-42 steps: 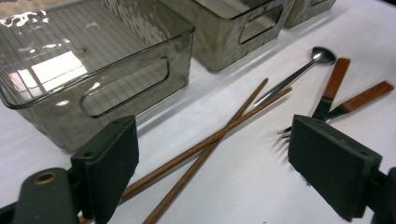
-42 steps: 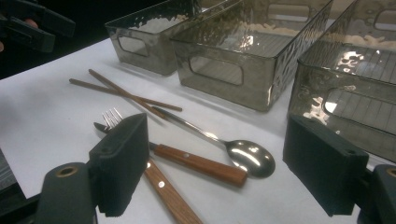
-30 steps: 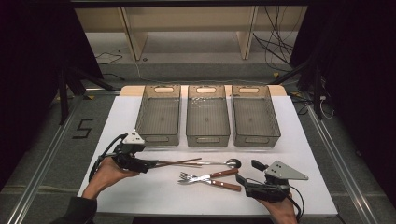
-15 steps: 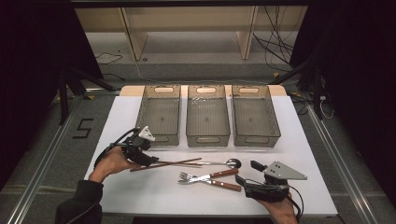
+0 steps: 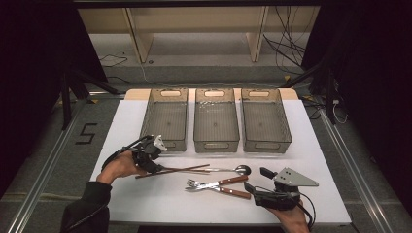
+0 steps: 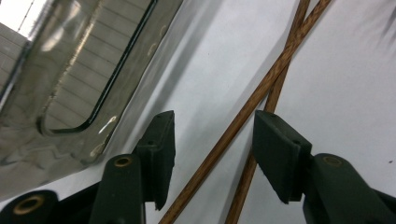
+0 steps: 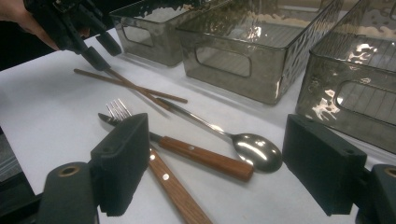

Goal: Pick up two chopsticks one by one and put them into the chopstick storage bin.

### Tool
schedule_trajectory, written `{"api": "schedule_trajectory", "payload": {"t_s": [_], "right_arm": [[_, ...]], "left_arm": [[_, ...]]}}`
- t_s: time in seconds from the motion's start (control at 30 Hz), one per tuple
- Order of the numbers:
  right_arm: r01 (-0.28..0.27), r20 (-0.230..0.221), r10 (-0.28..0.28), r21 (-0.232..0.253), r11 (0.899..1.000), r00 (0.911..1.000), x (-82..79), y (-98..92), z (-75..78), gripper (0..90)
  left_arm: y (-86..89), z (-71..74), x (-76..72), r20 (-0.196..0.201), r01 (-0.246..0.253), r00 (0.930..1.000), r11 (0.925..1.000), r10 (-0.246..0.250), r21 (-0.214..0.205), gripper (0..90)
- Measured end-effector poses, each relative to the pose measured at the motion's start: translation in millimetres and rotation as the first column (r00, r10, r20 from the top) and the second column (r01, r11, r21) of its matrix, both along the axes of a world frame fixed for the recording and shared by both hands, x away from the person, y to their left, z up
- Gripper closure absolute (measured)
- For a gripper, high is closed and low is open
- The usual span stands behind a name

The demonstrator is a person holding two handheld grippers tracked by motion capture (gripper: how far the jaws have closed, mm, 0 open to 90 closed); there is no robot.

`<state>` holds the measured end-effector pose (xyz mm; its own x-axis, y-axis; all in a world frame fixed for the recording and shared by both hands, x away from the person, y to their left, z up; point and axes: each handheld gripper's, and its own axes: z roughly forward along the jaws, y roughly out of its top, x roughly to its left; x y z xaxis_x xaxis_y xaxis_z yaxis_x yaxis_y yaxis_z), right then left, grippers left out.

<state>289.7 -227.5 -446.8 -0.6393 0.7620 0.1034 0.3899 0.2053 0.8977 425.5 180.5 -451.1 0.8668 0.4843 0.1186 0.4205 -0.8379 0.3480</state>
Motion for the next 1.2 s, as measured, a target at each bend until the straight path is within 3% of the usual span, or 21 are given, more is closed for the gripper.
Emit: {"api": "schedule_trajectory", "payload": {"t_s": [0.17, 0.53, 0.83, 1.2], "right_arm": [[-0.003, -0.003, 0.003, -0.001, 1.000, 1.0000, 0.4, 0.1, -0.2, 24.3], [-0.002, -0.005, 0.002, -0.004, 1.000, 1.0000, 1.2, 0.3, -1.0, 24.6], [-0.005, -0.008, 0.005, -0.004, 1.000, 1.0000, 1.4, 0.4, -1.2, 24.7], [-0.007, -0.011, 0.007, -0.009, 1.000, 0.9999, 1.6, 1.1, -1.6, 24.9]], "left_arm": [[0.5, -4.4, 4.3, -0.030, 0.032, 0.9991, 0.9992, -0.031, 0.024, 54.1], [-5.4, -11.7, 10.3, -0.096, 0.086, 0.9920, 0.9957, -0.083, 0.034, 63.7], [-5.6, -12.3, 8.3, -0.100, 0.130, 0.9868, 0.9914, -0.128, 0.017, 73.2], [-7.1, -11.7, 5.4, -0.076, 0.221, 0.9732, 0.9744, -0.217, 0.044, 80.2]]}}
